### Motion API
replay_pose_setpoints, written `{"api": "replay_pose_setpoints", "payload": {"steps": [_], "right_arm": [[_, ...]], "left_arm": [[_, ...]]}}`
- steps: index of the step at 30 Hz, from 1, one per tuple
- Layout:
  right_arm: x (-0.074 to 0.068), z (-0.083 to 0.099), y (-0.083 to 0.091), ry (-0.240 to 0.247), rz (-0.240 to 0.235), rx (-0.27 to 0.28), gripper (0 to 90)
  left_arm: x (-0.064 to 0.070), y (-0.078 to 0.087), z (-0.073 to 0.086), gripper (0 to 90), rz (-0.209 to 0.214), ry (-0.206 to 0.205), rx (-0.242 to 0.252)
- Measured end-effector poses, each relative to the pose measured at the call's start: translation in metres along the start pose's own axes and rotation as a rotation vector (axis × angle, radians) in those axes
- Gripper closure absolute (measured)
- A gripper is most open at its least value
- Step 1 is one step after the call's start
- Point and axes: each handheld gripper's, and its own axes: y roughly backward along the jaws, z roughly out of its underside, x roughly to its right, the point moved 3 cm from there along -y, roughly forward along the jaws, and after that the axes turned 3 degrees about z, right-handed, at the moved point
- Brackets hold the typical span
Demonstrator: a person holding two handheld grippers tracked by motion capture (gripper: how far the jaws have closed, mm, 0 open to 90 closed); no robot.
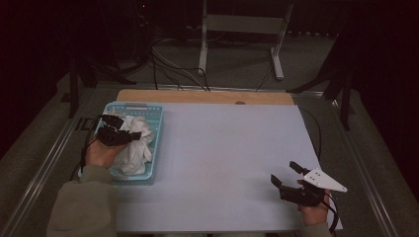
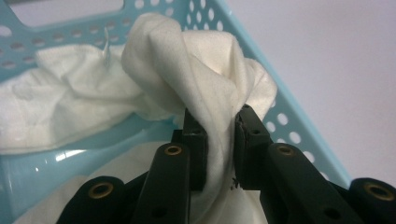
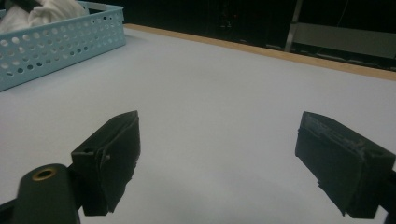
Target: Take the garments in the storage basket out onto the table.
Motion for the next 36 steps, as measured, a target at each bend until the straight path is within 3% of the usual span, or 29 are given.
{"api": "replay_pose_setpoints", "payload": {"steps": [19, 36], "right_arm": [[0.0, 0.0, 0.0, -0.001, -0.001, -0.001, 13.9], [0.0, 0.0, 0.0, -0.004, 0.004, -0.001, 14.0]], "left_arm": [[0.026, 0.029, -0.022, 79.1, 0.04, -0.055, 0.138], [0.052, 0.04, -0.045, 79.1, 0.099, -0.096, 0.211]]}}
